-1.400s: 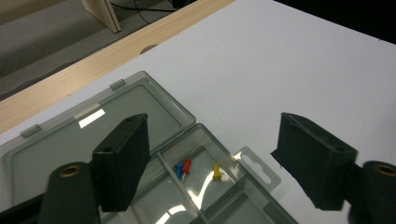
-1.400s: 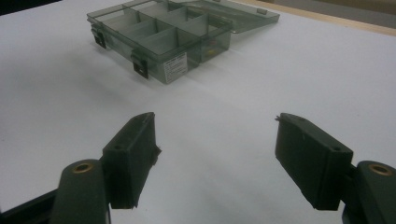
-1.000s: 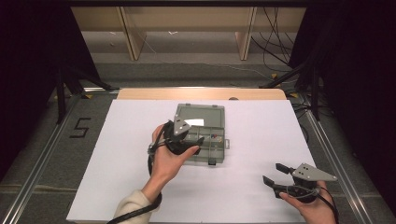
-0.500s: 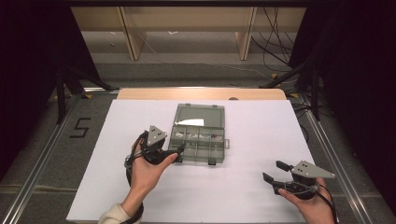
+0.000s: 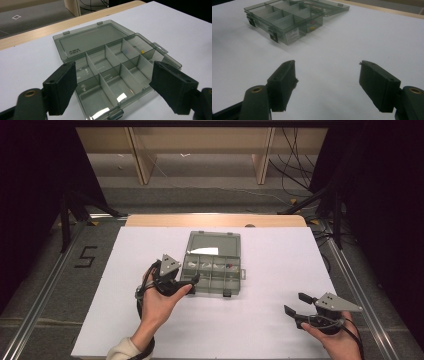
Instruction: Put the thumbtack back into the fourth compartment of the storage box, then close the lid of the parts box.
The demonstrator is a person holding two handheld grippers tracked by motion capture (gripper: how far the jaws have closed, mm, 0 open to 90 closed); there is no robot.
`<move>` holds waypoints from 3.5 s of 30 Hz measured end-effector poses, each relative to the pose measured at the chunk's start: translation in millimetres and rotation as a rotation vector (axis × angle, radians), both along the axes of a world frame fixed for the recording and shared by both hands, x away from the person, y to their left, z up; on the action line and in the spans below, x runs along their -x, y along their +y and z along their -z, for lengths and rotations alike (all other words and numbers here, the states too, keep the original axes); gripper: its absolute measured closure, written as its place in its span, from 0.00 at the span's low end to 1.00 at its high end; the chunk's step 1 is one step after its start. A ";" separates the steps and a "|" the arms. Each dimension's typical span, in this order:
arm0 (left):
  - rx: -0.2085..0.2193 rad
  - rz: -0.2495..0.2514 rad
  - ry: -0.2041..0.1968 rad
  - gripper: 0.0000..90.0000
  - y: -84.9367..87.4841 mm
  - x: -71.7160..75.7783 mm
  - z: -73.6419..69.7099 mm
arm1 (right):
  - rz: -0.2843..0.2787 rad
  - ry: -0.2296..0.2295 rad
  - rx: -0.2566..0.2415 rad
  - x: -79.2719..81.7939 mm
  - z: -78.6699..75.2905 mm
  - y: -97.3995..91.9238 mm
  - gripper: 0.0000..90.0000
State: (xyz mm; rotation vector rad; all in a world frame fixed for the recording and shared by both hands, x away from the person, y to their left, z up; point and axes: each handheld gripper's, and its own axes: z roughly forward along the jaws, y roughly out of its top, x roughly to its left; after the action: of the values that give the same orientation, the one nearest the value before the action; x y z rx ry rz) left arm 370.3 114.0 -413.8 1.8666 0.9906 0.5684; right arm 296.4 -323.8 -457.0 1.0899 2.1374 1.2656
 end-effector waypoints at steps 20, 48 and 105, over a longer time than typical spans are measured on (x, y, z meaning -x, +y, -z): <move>0.027 -0.043 -0.016 0.25 17.4 -0.1 -4.4 | -0.031 0.003 -0.022 -6.0 0.8 4.3 0.33; -0.001 -0.088 0.170 0.43 13.8 -81.2 2.0 | 0.019 0.012 0.005 2.0 -3.5 -3.4 0.33; 0.188 -0.421 0.375 0.99 5.7 -156.0 54.6 | 0.272 0.527 -0.046 -247.1 -28.5 147.7 0.73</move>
State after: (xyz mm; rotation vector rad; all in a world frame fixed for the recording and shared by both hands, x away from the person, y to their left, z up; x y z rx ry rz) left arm 526.3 119.7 -468.4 1.6331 1.6495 0.3530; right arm 543.5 -176.1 -428.5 1.8258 2.2101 0.9793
